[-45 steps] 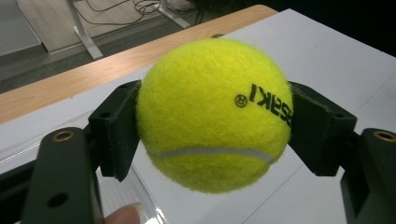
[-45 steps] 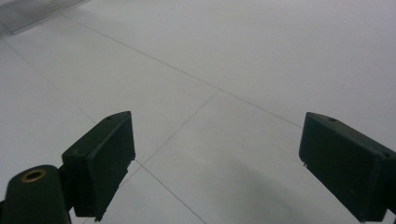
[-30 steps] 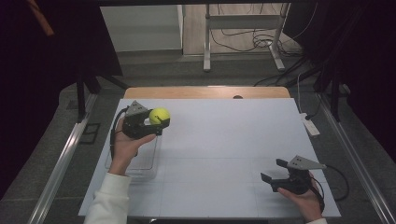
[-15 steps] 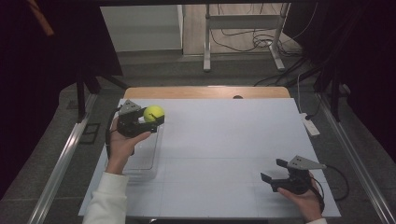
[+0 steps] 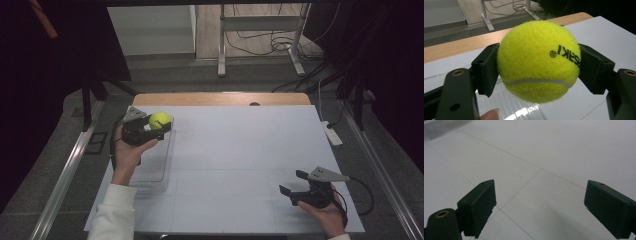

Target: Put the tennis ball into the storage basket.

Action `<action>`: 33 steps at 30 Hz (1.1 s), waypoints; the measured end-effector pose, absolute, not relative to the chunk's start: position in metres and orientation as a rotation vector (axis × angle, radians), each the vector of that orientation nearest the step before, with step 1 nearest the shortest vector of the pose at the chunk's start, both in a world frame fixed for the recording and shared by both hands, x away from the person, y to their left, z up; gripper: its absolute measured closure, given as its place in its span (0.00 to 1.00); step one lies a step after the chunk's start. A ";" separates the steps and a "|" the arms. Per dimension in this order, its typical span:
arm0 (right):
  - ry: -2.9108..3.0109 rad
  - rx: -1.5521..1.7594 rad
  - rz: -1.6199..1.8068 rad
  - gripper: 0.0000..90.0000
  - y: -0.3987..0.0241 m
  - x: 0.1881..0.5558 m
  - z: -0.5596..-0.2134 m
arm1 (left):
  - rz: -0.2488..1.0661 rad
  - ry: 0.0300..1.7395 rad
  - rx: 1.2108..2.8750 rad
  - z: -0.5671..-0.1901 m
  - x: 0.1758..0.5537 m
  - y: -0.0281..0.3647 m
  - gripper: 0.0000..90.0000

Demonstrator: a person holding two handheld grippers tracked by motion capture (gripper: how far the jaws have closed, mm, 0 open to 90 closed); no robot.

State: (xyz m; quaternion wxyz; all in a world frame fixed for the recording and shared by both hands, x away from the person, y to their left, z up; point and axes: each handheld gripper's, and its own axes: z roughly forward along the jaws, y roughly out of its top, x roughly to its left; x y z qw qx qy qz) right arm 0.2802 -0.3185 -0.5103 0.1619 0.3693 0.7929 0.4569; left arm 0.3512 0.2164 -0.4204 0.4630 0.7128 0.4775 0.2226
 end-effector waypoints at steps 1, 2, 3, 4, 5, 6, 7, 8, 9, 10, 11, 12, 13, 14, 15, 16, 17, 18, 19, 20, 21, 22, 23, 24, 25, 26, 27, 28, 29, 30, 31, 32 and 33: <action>2.263 1.054 1.304 0.12 -0.318 0.280 -0.510 | 0.547 1.177 1.750 -0.421 0.352 0.217 0.29; 2.263 1.053 1.304 0.12 -0.319 0.280 -0.510 | 0.549 1.184 1.744 -0.422 0.352 0.219 0.29; 2.263 1.053 1.304 0.12 -0.319 0.280 -0.510 | 0.551 1.188 1.742 -0.422 0.353 0.219 0.29; 2.263 1.054 1.305 0.12 -0.319 0.280 -0.510 | 0.553 1.190 1.743 -0.422 0.353 0.220 0.29; 2.263 1.053 1.304 0.12 -0.319 0.280 -0.510 | 0.554 1.192 1.742 -0.423 0.353 0.221 0.29; 2.263 1.054 1.304 0.12 -0.319 0.280 -0.510 | 0.555 1.196 1.742 -0.423 0.354 0.222 0.29; 2.262 1.054 1.304 0.12 -0.319 0.280 -0.510 | 0.556 1.199 1.740 -0.424 0.354 0.222 0.29; 2.262 1.053 1.304 0.12 -0.319 0.280 -0.510 | 0.556 1.202 1.739 -0.424 0.355 0.223 0.29; 2.263 1.052 1.303 0.12 -0.319 0.280 -0.510 | 0.556 1.205 1.737 -0.424 0.355 0.224 0.29; 2.263 1.052 1.302 0.12 -0.319 0.280 -0.510 | 0.556 1.208 1.736 -0.425 0.355 0.225 0.29; 2.262 1.053 1.302 0.12 -0.319 0.280 -0.510 | 0.557 1.212 1.734 -0.426 0.356 0.226 0.29; 2.262 1.055 1.303 0.12 -0.319 0.280 -0.510 | 0.558 1.216 1.731 -0.426 0.356 0.227 0.29; 2.262 1.055 1.303 0.12 -0.319 0.280 -0.510 | 0.558 1.216 1.731 -0.426 0.356 0.227 0.29; 2.264 1.054 1.300 0.12 -0.319 0.280 -0.511 | 0.560 1.223 1.727 -0.427 0.357 0.228 0.29; 2.266 1.055 1.299 0.12 -0.319 0.280 -0.511 | 0.562 1.226 1.727 -0.427 0.358 0.229 0.29; 2.266 1.053 1.298 0.12 -0.318 0.280 -0.511 | 0.567 1.228 1.727 -0.428 0.358 0.230 0.29; 2.266 1.053 1.298 0.12 -0.318 0.280 -0.511 | 0.568 1.234 1.725 -0.428 0.358 0.231 0.29; 2.265 1.053 1.298 0.12 -0.318 0.280 -0.511 | 0.568 1.234 1.725 -0.428 0.358 0.231 0.29; 2.265 1.054 1.298 0.12 -0.319 0.280 -0.511 | 0.568 1.238 1.718 -0.428 0.359 0.233 0.29; 2.265 1.054 1.298 0.12 -0.319 0.280 -0.511 | 0.568 1.238 1.718 -0.428 0.359 0.233 0.29; 2.262 1.055 1.299 0.12 -0.319 0.280 -0.511 | 0.569 1.242 1.717 -0.428 0.360 0.234 0.29; 2.262 1.055 1.299 0.12 -0.319 0.280 -0.511 | 0.569 1.243 1.715 -0.428 0.360 0.235 0.29; 2.261 1.054 1.300 0.12 -0.319 0.280 -0.510 | 0.571 1.246 1.718 -0.428 0.361 0.235 0.29; 2.261 1.054 1.300 0.12 -0.319 0.280 -0.510 | 0.572 1.251 1.715 -0.429 0.362 0.236 0.29; 2.260 1.055 1.299 0.12 -0.318 0.280 -0.510 | 0.573 1.258 1.712 -0.429 0.363 0.237 0.29; 2.260 1.056 1.299 0.12 -0.319 0.281 -0.511 | 0.572 1.262 1.712 -0.429 0.364 0.238 0.29; 2.260 1.057 1.298 0.12 -0.319 0.281 -0.511 | 0.573 1.266 1.711 -0.429 0.364 0.239 0.29; 2.259 1.057 1.299 0.12 -0.319 0.281 -0.511 | 0.570 1.270 1.707 -0.430 0.365 0.240 0.29; 2.258 1.059 1.300 0.12 -0.319 0.281 -0.511 | 0.569 1.275 1.707 -0.430 0.366 0.241 0.29; 2.258 1.060 1.300 0.12 -0.319 0.281 -0.510 | 0.570 1.278 1.706 -0.430 0.367 0.242 0.29; 2.258 1.060 1.300 0.12 -0.319 0.281 -0.510 | 0.570 1.286 1.705 -0.431 0.368 0.243 0.29; 2.258 1.059 1.300 0.12 -0.319 0.280 -0.510 | 0.570 1.293 1.705 -0.431 0.370 0.245 0.29; 2.259 1.058 1.300 0.12 -0.319 0.280 -0.510 | 0.569 1.305 1.706 -0.432 0.371 0.247 0.29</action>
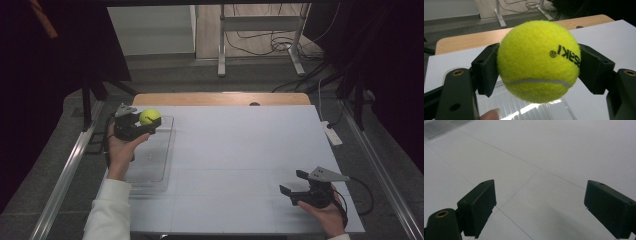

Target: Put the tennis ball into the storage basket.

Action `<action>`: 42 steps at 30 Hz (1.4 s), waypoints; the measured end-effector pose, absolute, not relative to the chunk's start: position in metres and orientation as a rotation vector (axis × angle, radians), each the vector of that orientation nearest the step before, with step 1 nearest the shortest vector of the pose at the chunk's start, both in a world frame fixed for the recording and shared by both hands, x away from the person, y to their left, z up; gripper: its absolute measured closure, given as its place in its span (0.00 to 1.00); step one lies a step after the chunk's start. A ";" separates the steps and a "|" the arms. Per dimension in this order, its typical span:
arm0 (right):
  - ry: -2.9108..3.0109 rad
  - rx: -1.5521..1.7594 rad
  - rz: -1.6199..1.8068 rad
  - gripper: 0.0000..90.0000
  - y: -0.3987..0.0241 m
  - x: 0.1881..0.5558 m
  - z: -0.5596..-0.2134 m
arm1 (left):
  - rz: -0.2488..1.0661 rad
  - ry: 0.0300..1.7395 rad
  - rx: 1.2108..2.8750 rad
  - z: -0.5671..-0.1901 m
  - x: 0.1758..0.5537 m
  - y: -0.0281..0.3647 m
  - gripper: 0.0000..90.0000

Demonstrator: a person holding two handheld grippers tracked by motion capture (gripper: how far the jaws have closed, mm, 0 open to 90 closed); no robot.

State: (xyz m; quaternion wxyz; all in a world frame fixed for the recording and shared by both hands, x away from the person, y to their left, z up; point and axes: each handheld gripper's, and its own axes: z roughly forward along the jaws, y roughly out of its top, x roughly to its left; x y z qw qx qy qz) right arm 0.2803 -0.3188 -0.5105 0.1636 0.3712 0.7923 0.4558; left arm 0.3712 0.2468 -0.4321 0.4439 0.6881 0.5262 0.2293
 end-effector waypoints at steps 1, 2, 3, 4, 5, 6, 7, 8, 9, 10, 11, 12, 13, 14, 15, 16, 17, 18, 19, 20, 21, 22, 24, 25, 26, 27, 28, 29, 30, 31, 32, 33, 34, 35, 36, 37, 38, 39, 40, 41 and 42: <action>2.260 1.058 1.300 0.12 -0.319 0.280 -0.510 | 0.568 1.313 1.705 -0.433 0.373 0.248 0.29; 2.259 1.056 1.299 0.12 -0.319 0.280 -0.510 | 0.566 1.320 1.704 -0.433 0.374 0.250 0.29; 2.259 1.056 1.299 0.12 -0.319 0.280 -0.510 | 0.566 1.320 1.704 -0.433 0.374 0.250 0.29; 2.259 1.059 1.301 0.12 -0.319 0.280 -0.510 | 0.564 1.336 1.698 -0.433 0.376 0.253 0.29; 2.259 1.059 1.301 0.12 -0.319 0.280 -0.510 | 0.564 1.336 1.698 -0.433 0.376 0.253 0.29; 2.258 1.058 1.301 0.12 -0.319 0.280 -0.510 | 0.561 1.343 1.700 -0.434 0.378 0.254 0.29; 2.258 1.058 1.302 0.12 -0.319 0.280 -0.510 | 0.560 1.347 1.705 -0.434 0.379 0.255 0.29; 2.258 1.059 1.301 0.12 -0.319 0.280 -0.510 | 0.561 1.352 1.710 -0.434 0.380 0.255 0.29; 2.258 1.057 1.302 0.12 -0.319 0.280 -0.510 | 0.565 1.359 1.713 -0.434 0.382 0.256 0.29; 2.258 1.056 1.301 0.12 -0.319 0.280 -0.510 | 0.567 1.364 1.715 -0.434 0.382 0.256 0.29; 2.258 1.056 1.301 0.12 -0.319 0.280 -0.510 | 0.567 1.364 1.715 -0.434 0.382 0.256 0.29; 2.258 1.058 1.301 0.12 -0.319 0.280 -0.510 | 0.568 1.368 1.718 -0.434 0.384 0.257 0.29; 2.258 1.058 1.301 0.12 -0.319 0.280 -0.510 | 0.569 1.373 1.721 -0.434 0.385 0.257 0.29; 2.257 1.061 1.298 0.12 -0.319 0.280 -0.510 | 0.570 1.375 1.723 -0.435 0.385 0.258 0.29; 2.257 1.061 1.298 0.12 -0.319 0.280 -0.510 | 0.568 1.378 1.726 -0.435 0.386 0.258 0.29; 2.257 1.061 1.301 0.12 -0.319 0.280 -0.510 | 0.568 1.386 1.726 -0.436 0.388 0.259 0.29; 2.257 1.061 1.301 0.12 -0.319 0.280 -0.510 | 0.568 1.386 1.726 -0.436 0.388 0.259 0.29; 2.257 1.061 1.293 0.12 -0.319 0.280 -0.510 | 0.569 1.389 1.726 -0.436 0.388 0.260 0.29; 2.256 1.061 1.297 0.12 -0.319 0.280 -0.510 | 0.572 1.395 1.724 -0.436 0.389 0.260 0.29; 2.257 1.060 1.297 0.12 -0.319 0.280 -0.510 | 0.573 1.403 1.724 -0.436 0.390 0.262 0.29; 2.257 1.061 1.294 0.12 -0.319 0.280 -0.510 | 0.573 1.403 1.724 -0.436 0.390 0.262 0.29; 2.257 1.061 1.294 0.12 -0.319 0.280 -0.510 | 0.580 1.413 1.727 -0.437 0.391 0.263 0.29; 2.256 1.063 1.294 0.12 -0.319 0.280 -0.510 | 0.579 1.415 1.730 -0.437 0.391 0.263 0.29; 2.255 1.060 1.300 0.12 -0.319 0.280 -0.510 | 0.581 1.419 1.741 -0.439 0.393 0.264 0.29; 2.255 1.059 1.302 0.12 -0.319 0.280 -0.510 | 0.583 1.425 1.746 -0.440 0.394 0.264 0.29; 2.255 1.059 1.302 0.12 -0.319 0.280 -0.510 | 0.583 1.425 1.746 -0.440 0.394 0.264 0.29; 2.253 1.059 1.302 0.12 -0.319 0.280 -0.510 | 0.583 1.430 1.748 -0.441 0.394 0.265 0.29; 2.253 1.061 1.299 0.12 -0.319 0.280 -0.510 | 0.582 1.437 1.749 -0.442 0.395 0.266 0.29; 2.253 1.062 1.299 0.12 -0.319 0.280 -0.510 | 0.581 1.441 1.752 -0.443 0.396 0.266 0.29; 2.253 1.062 1.300 0.12 -0.319 0.280 -0.510 | 0.581 1.444 1.754 -0.443 0.397 0.266 0.29; 2.253 1.062 1.300 0.12 -0.319 0.280 -0.510 | 0.580 1.447 1.759 -0.444 0.397 0.266 0.29; 2.253 1.062 1.299 0.12 -0.319 0.280 -0.510 | 0.579 1.449 1.763 -0.444 0.398 0.266 0.29; 2.253 1.063 1.298 0.12 -0.319 0.280 -0.510 | 0.581 1.451 1.769 -0.445 0.398 0.265 0.29; 2.252 1.063 1.298 0.12 -0.319 0.280 -0.510 | 0.581 1.452 1.772 -0.445 0.398 0.265 0.29; 2.252 1.063 1.298 0.12 -0.319 0.280 -0.510 | 0.581 1.453 1.774 -0.445 0.399 0.265 0.29; 2.252 1.064 1.298 0.12 -0.319 0.280 -0.510 | 0.582 1.453 1.777 -0.445 0.399 0.265 0.29; 2.252 1.064 1.298 0.12 -0.319 0.280 -0.510 | 0.582 1.454 1.779 -0.445 0.399 0.265 0.29; 2.251 1.064 1.302 0.12 -0.319 0.279 -0.510 | 0.584 1.457 1.781 -0.445 0.399 0.266 0.29; 2.252 1.063 1.300 0.12 -0.319 0.279 -0.510 | 0.584 1.461 1.784 -0.445 0.399 0.266 0.29; 2.251 1.062 1.304 0.12 -0.319 0.279 -0.510 | 0.586 1.465 1.786 -0.446 0.400 0.266 0.29; 2.251 1.062 1.304 0.12 -0.319 0.279 -0.510 | 0.586 1.469 1.791 -0.446 0.400 0.265 0.29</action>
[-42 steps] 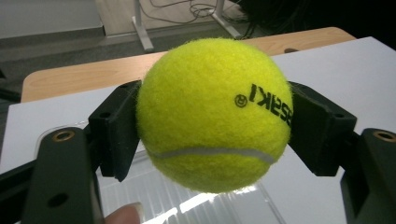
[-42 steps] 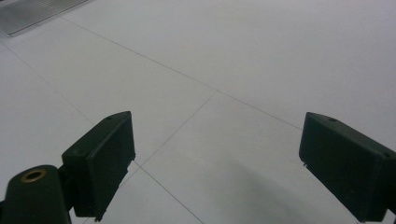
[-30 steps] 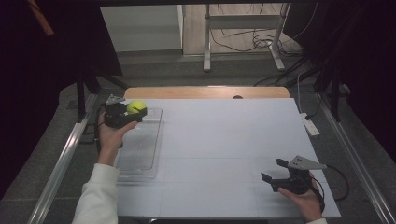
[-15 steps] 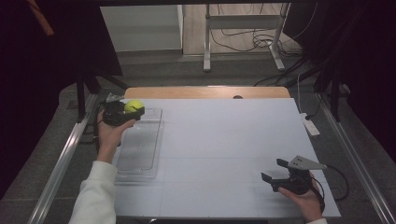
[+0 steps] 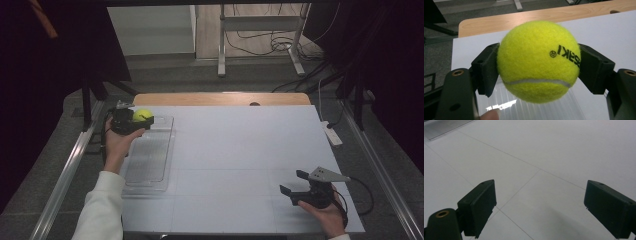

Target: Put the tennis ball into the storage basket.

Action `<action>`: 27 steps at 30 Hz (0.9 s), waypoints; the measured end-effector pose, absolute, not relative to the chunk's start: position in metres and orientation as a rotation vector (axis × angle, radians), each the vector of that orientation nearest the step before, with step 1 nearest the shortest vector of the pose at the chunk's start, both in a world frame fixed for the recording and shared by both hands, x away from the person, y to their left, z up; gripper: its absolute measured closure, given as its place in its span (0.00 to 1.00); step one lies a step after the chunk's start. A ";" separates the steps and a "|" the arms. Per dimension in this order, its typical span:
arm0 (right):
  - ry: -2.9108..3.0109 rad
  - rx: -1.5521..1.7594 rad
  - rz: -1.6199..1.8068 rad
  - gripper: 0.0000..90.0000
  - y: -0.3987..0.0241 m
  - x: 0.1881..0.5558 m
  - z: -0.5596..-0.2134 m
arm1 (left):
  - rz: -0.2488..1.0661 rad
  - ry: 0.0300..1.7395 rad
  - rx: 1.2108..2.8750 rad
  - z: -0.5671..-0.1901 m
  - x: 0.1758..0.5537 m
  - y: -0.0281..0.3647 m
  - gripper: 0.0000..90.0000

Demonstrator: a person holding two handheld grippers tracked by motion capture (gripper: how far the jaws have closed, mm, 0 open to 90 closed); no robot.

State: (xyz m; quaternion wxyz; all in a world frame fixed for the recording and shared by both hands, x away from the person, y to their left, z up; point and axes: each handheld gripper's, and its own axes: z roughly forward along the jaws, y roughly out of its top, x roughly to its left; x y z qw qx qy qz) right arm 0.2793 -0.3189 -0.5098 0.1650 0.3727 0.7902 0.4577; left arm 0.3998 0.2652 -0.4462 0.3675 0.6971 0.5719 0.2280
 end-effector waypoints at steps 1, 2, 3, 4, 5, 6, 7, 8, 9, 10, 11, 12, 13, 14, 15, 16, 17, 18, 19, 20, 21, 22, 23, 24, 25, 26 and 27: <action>2.252 1.062 1.304 0.12 -0.319 0.279 -0.510 | 0.585 1.472 1.794 -0.447 0.400 0.265 0.29; 2.252 1.062 1.304 0.12 -0.319 0.279 -0.510 | 0.585 1.476 1.798 -0.447 0.401 0.264 0.29; 2.252 1.062 1.304 0.12 -0.319 0.279 -0.510 | 0.585 1.476 1.798 -0.447 0.401 0.264 0.29; 2.252 1.062 1.303 0.12 -0.319 0.280 -0.510 | 0.584 1.484 1.801 -0.448 0.402 0.264 0.29; 2.252 1.061 1.304 0.12 -0.319 0.280 -0.510 | 0.582 1.491 1.803 -0.449 0.403 0.264 0.29; 2.252 1.061 1.303 0.12 -0.319 0.280 -0.510 | 0.583 1.496 1.805 -0.450 0.403 0.264 0.29; 2.252 1.061 1.303 0.12 -0.319 0.280 -0.510 | 0.582 1.502 1.805 -0.450 0.404 0.264 0.29; 2.253 1.063 1.303 0.12 -0.319 0.280 -0.510 | 0.582 1.506 1.811 -0.451 0.405 0.264 0.29; 2.253 1.063 1.303 0.12 -0.319 0.280 -0.510 | 0.580 1.513 1.811 -0.452 0.405 0.264 0.29; 2.253 1.063 1.303 0.12 -0.319 0.279 -0.510 | 0.582 1.517 1.815 -0.452 0.406 0.265 0.29; 2.253 1.063 1.303 0.12 -0.319 0.279 -0.510 | 0.581 1.521 1.817 -0.453 0.406 0.265 0.29; 2.253 1.063 1.303 0.12 -0.319 0.280 -0.510 | 0.580 1.526 1.816 -0.454 0.406 0.266 0.29; 2.252 1.063 1.303 0.12 -0.319 0.280 -0.510 | 0.580 1.526 1.816 -0.454 0.406 0.266 0.29; 2.253 1.062 1.303 0.12 -0.319 0.280 -0.510 | 0.578 1.533 1.815 -0.454 0.407 0.266 0.29; 2.253 1.064 1.302 0.12 -0.319 0.280 -0.510 | 0.578 1.533 1.815 -0.454 0.407 0.266 0.29; 2.253 1.064 1.302 0.12 -0.319 0.280 -0.510 | 0.577 1.535 1.817 -0.454 0.407 0.266 0.29; 2.254 1.063 1.301 0.12 -0.319 0.280 -0.510 | 0.576 1.536 1.822 -0.455 0.407 0.267 0.29; 2.254 1.063 1.302 0.12 -0.319 0.280 -0.510 | 0.576 1.538 1.828 -0.455 0.407 0.267 0.29; 2.254 1.063 1.302 0.12 -0.319 0.280 -0.510 | 0.577 1.538 1.833 -0.455 0.408 0.267 0.29; 2.254 1.063 1.301 0.12 -0.319 0.280 -0.510 | 0.576 1.540 1.836 -0.456 0.408 0.266 0.29; 2.254 1.064 1.301 0.12 -0.319 0.280 -0.510 | 0.574 1.545 1.836 -0.457 0.408 0.265 0.29; 2.254 1.064 1.301 0.12 -0.319 0.280 -0.510 | 0.575 1.545 1.845 -0.458 0.409 0.265 0.29; 2.254 1.065 1.301 0.12 -0.319 0.280 -0.510 | 0.571 1.552 1.844 -0.459 0.410 0.265 0.29; 2.254 1.065 1.301 0.12 -0.319 0.280 -0.510 | 0.571 1.552 1.844 -0.459 0.410 0.265 0.29; 2.255 1.063 1.300 0.12 -0.319 0.280 -0.510 | 0.570 1.558 1.850 -0.460 0.412 0.264 0.29; 2.255 1.063 1.300 0.12 -0.319 0.279 -0.510 | 0.570 1.558 1.850 -0.460 0.412 0.264 0.29; 2.254 1.063 1.300 0.12 -0.319 0.280 -0.510 | 0.567 1.563 1.852 -0.461 0.412 0.264 0.29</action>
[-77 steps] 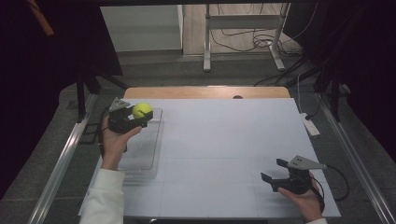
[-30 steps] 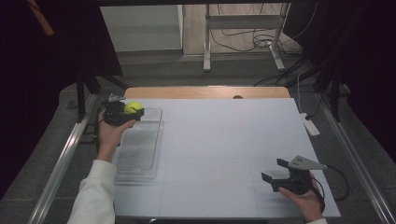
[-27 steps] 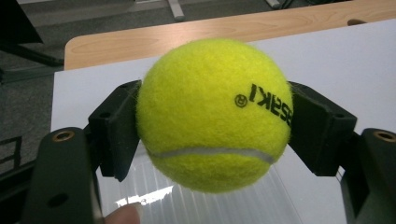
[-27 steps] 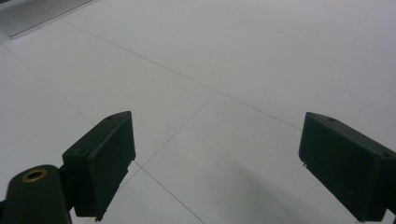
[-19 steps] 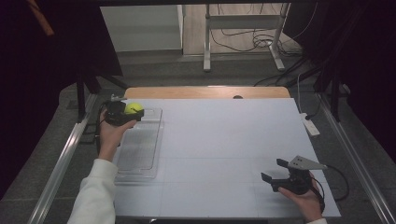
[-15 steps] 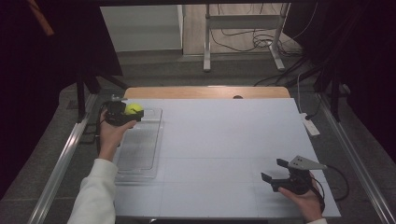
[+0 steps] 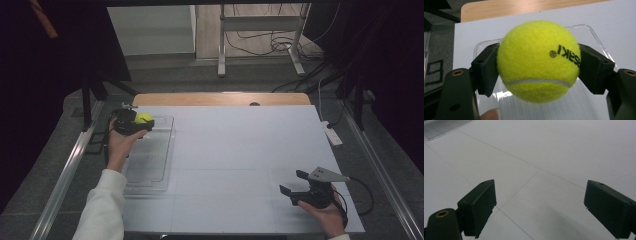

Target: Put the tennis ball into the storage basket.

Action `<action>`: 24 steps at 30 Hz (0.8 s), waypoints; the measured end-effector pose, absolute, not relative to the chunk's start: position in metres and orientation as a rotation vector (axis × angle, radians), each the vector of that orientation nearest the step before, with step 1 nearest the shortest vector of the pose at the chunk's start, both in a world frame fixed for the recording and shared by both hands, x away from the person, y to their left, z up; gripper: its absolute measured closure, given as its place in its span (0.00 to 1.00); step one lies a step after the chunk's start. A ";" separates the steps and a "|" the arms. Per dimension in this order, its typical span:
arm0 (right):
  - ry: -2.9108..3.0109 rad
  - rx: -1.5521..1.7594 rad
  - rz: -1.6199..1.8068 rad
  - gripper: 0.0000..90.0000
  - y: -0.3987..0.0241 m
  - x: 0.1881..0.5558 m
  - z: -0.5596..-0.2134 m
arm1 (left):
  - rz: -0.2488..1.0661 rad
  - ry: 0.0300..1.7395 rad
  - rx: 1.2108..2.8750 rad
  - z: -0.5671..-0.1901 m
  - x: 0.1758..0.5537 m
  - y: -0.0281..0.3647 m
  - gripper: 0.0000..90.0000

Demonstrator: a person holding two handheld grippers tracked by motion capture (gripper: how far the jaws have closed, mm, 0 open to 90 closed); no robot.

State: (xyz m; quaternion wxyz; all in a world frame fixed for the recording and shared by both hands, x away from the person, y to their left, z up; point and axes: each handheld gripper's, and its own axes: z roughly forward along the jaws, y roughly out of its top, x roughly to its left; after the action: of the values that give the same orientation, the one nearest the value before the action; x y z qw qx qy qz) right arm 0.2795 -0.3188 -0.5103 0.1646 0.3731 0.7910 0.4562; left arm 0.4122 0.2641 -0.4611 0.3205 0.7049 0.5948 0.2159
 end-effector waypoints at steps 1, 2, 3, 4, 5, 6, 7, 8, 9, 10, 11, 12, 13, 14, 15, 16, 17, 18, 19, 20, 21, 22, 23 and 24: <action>2.254 1.064 1.300 0.12 -0.319 0.280 -0.510 | 0.568 1.565 1.863 -0.462 0.413 0.264 0.29; 2.254 1.065 1.300 0.12 -0.319 0.280 -0.510 | 0.567 1.569 1.868 -0.463 0.414 0.264 0.29; 2.254 1.065 1.300 0.12 -0.319 0.280 -0.510 | 0.567 1.569 1.868 -0.463 0.414 0.264 0.29; 2.255 1.065 1.296 0.12 -0.319 0.280 -0.510 | 0.569 1.573 1.877 -0.464 0.415 0.264 0.29; 2.255 1.064 1.297 0.12 -0.319 0.280 -0.510 | 0.567 1.576 1.879 -0.465 0.415 0.263 0.29; 2.255 1.064 1.299 0.12 -0.319 0.280 -0.511 | 0.567 1.579 1.882 -0.465 0.416 0.263 0.29; 2.255 1.064 1.299 0.12 -0.319 0.280 -0.511 | 0.567 1.579 1.882 -0.465 0.416 0.263 0.29; 2.255 1.064 1.299 0.12 -0.319 0.280 -0.511 | 0.563 1.583 1.883 -0.466 0.416 0.262 0.29; 2.255 1.064 1.299 0.12 -0.319 0.280 -0.511 | 0.564 1.580 1.890 -0.466 0.417 0.262 0.29; 2.255 1.064 1.299 0.12 -0.319 0.280 -0.511 | 0.564 1.583 1.893 -0.467 0.417 0.262 0.29; 2.255 1.065 1.298 0.12 -0.319 0.280 -0.511 | 0.563 1.584 1.898 -0.468 0.418 0.261 0.29; 2.255 1.065 1.298 0.12 -0.319 0.280 -0.511 | 0.561 1.590 1.898 -0.469 0.418 0.261 0.29; 2.255 1.065 1.298 0.12 -0.319 0.280 -0.511 | 0.561 1.593 1.905 -0.469 0.419 0.261 0.29; 2.255 1.065 1.298 0.12 -0.319 0.280 -0.511 | 0.566 1.596 1.914 -0.470 0.420 0.261 0.29; 2.255 1.065 1.298 0.12 -0.319 0.280 -0.511 | 0.562 1.601 1.915 -0.471 0.420 0.260 0.29; 2.255 1.065 1.298 0.12 -0.319 0.280 -0.511 | 0.560 1.605 1.919 -0.472 0.421 0.260 0.29; 2.255 1.066 1.298 0.12 -0.319 0.280 -0.511 | 0.559 1.608 1.924 -0.473 0.421 0.260 0.29; 2.255 1.066 1.300 0.12 -0.319 0.280 -0.511 | 0.556 1.609 1.932 -0.474 0.422 0.260 0.29; 2.255 1.067 1.294 0.12 -0.319 0.280 -0.511 | 0.554 1.610 1.935 -0.475 0.422 0.260 0.29; 2.256 1.066 1.294 0.12 -0.319 0.280 -0.511 | 0.551 1.614 1.935 -0.475 0.423 0.260 0.29; 2.256 1.066 1.294 0.12 -0.319 0.280 -0.511 | 0.548 1.620 1.937 -0.476 0.423 0.260 0.29; 2.256 1.066 1.294 0.12 -0.319 0.280 -0.511 | 0.546 1.622 1.940 -0.476 0.424 0.260 0.29; 2.256 1.066 1.293 0.12 -0.319 0.280 -0.511 | 0.547 1.623 1.945 -0.477 0.424 0.261 0.29; 2.256 1.067 1.294 0.12 -0.319 0.280 -0.511 | 0.547 1.628 1.946 -0.478 0.425 0.261 0.29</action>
State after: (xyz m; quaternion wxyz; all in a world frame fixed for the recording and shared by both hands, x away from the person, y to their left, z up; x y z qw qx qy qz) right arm 0.2798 -0.3189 -0.5108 0.1647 0.3743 0.7916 0.4541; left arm 0.4247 0.2608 -0.4776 0.2697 0.7221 0.6038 0.2028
